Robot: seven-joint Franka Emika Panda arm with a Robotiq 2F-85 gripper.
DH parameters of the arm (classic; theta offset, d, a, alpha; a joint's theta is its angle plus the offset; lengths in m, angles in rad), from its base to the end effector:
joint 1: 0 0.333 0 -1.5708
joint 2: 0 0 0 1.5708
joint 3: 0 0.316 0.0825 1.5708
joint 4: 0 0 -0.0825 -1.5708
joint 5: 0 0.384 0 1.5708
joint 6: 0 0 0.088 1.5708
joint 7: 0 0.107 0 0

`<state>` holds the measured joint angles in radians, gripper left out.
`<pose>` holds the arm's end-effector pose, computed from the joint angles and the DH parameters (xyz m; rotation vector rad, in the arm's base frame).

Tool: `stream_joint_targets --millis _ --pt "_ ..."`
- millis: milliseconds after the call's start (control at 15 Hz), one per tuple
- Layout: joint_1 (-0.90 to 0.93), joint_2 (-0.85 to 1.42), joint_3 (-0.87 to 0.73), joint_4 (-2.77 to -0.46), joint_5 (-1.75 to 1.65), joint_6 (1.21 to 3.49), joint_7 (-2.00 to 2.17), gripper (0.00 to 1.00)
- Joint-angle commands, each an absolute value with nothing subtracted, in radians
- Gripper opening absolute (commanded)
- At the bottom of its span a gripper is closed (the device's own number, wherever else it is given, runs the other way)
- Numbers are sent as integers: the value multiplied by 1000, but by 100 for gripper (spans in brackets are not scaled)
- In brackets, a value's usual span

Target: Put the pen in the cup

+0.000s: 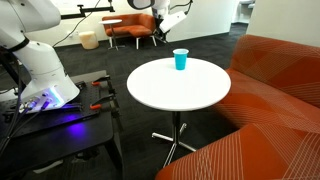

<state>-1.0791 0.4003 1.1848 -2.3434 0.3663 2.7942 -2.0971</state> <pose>0.5380 0.0394 0.2911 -1.8339 -2.2800 -0.8626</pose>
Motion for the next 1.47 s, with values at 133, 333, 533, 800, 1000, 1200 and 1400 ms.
stream_joint_targets --millis 133,333,533,800,1000,1200,1400 --pt "-1190 398 1294 -2347 376 2773 -2132 3" --pt "-1162 361 1250 -2340 335 2751 -2040 3" --pt "-1107 277 1176 -2336 311 2693 -1925 3" --pt "-987 174 1036 -2329 276 2627 -1802 3" --pt "-979 167 1022 -2323 177 2617 -1717 3" --pt "-995 204 1043 -2307 180 2657 -1773 3" --pt "-996 224 1045 -2307 177 2769 -1821 3"
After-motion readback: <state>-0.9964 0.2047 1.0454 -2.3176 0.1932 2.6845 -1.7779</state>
